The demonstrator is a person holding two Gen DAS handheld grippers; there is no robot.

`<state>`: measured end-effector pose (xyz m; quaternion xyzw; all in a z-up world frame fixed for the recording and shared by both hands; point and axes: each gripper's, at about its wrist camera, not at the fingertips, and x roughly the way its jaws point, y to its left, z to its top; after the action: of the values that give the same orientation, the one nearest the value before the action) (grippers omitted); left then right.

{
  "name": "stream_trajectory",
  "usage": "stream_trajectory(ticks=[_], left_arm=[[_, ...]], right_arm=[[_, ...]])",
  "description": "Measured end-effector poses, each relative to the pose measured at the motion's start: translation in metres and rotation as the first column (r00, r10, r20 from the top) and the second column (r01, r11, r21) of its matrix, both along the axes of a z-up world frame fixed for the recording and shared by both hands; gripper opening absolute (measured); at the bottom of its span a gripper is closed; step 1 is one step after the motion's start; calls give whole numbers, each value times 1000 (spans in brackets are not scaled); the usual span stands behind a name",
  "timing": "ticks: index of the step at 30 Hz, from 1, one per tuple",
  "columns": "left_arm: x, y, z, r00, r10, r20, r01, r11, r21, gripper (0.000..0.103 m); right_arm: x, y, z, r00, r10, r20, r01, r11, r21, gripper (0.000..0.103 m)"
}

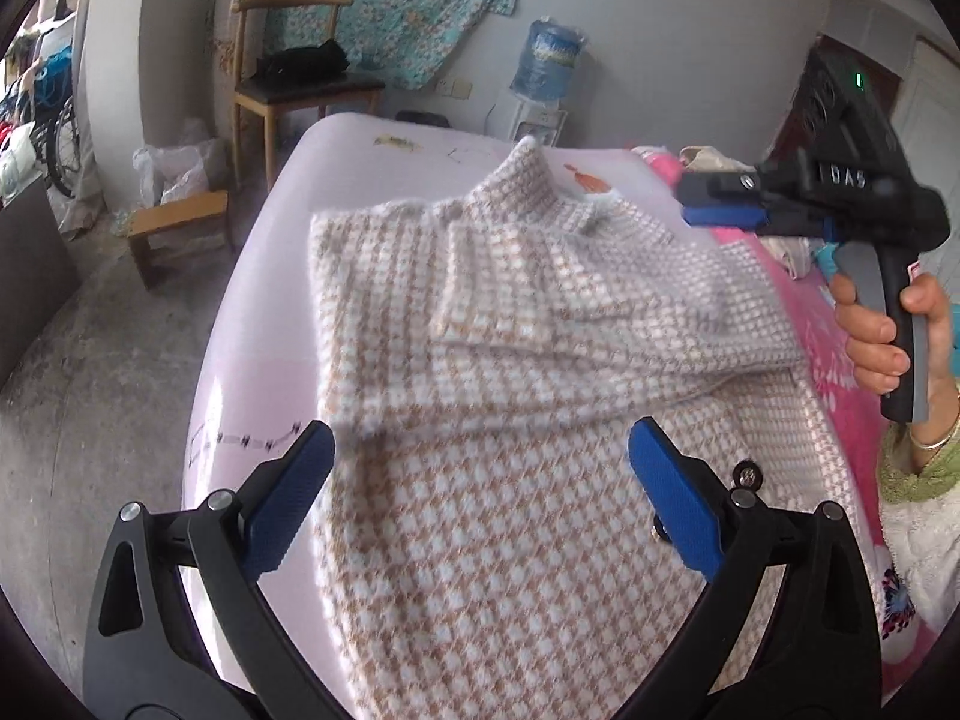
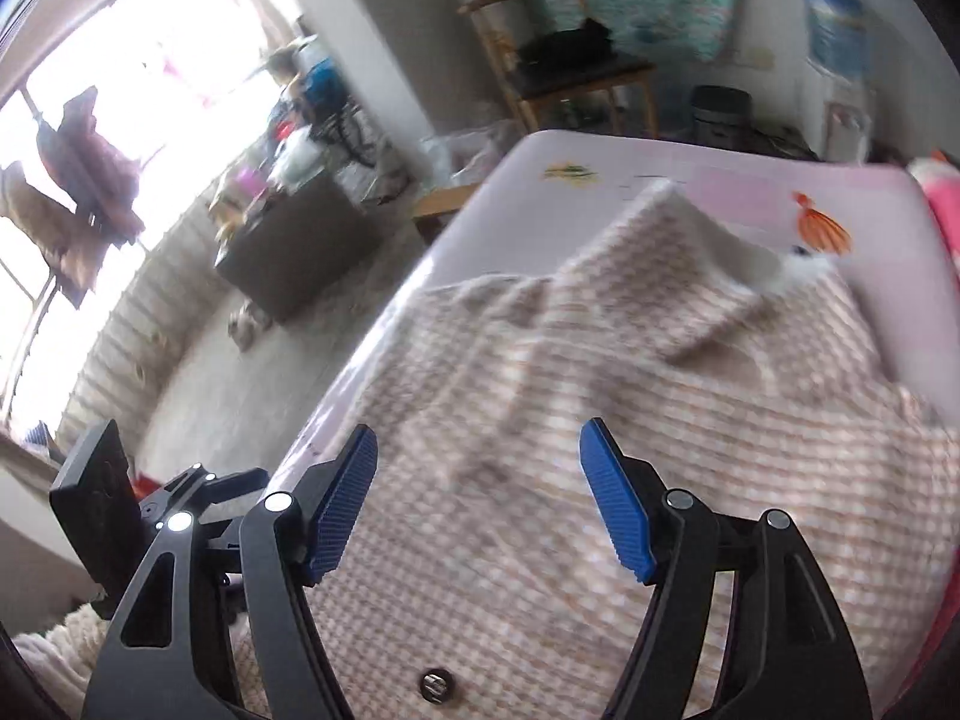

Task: Fold large clothes
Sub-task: 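Open the right gripper to release the folded coat side, then grasp the folded coat fabric with the left gripper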

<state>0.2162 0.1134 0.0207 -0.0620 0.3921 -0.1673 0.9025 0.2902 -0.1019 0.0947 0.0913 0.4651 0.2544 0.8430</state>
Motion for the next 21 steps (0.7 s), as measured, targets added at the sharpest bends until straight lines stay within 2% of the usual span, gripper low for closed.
stream_trajectory(ticks=[3,5,8,9,10,12,14,15,16,17,18,19,21], left_arm=[[19,-10,6,1000,-18,18,18,1000,-7,90],[41,-21,7,1000,-19,15,19,1000,1,78],[77,-30,1,1000,1,-22,-1,1000,10,74],[92,-33,-4,999,22,-46,-21,999,34,73],[103,-35,-8,996,39,-74,-36,998,48,66],[128,-39,-24,986,64,-154,-54,996,73,59],[143,-40,-36,974,93,-208,-76,993,89,42],[145,-40,-41,970,97,-221,-79,993,88,40],[146,-40,-42,970,97,-221,-82,994,75,34],[145,-41,-40,973,80,-219,-68,996,59,19],[144,-45,-39,975,73,-212,-58,996,74,18],[140,-49,-37,980,70,-188,-50,993,110,8],[134,-55,-32,985,52,-167,-31,991,131,6]], right_arm=[[4,-79,7,988,-150,20,151,989,-2,69],[4,-119,7,970,-242,25,243,970,-24,69],[6,-180,-6,925,-380,-3,379,924,-53,69],[4,-198,-15,910,-414,-27,412,910,-54,69],[5,-213,-25,899,-435,-51,432,900,-58,69],[3,-221,-44,887,-453,-87,448,891,-68,69],[6,-224,-64,882,-457,-118,448,889,-95,69],[8,-221,-71,880,-458,-124,447,888,-103,68],[10,-221,-79,880,-456,-133,444,889,-111,66],[13,-219,-83,883,-450,-137,438,892,-109,63],[15,-219,-85,885,-445,-139,433,895,-108,58],[16,-219,-86,887,-441,-138,430,897,-107,56],[19,-217,-86,894,-429,-130,417,902,-110,42]])
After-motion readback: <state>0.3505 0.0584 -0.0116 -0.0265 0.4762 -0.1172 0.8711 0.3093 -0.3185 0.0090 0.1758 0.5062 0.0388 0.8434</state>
